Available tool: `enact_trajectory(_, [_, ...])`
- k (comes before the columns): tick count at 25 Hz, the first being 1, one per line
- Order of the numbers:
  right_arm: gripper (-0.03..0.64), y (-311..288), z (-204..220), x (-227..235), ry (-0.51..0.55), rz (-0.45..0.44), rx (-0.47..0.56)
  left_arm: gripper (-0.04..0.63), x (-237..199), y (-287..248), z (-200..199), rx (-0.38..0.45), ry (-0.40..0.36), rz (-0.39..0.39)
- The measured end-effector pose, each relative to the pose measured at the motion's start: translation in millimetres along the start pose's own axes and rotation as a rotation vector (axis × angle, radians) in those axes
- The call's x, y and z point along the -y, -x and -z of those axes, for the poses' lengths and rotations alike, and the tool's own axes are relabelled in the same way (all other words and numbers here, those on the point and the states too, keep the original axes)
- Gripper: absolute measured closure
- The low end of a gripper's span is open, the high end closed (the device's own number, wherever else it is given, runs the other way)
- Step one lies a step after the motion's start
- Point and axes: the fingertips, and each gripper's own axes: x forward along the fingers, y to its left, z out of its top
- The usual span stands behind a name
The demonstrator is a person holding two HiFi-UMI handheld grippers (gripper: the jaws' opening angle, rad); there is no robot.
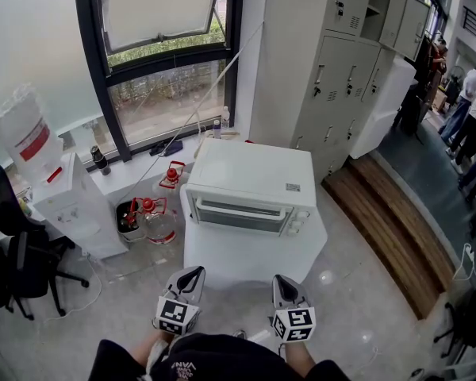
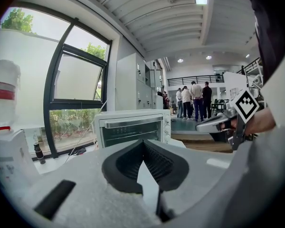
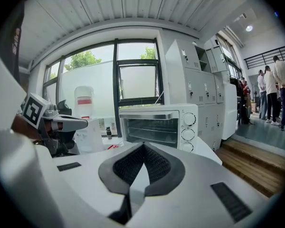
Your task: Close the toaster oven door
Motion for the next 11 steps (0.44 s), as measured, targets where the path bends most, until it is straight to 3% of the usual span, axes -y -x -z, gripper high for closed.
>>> enact_trajectory(11, [0.615, 6.9, 4.0, 6.8, 0.000, 0.006, -0.015, 0.577, 13.6, -5.7, -4.3, -0.004, 0.003, 0.027])
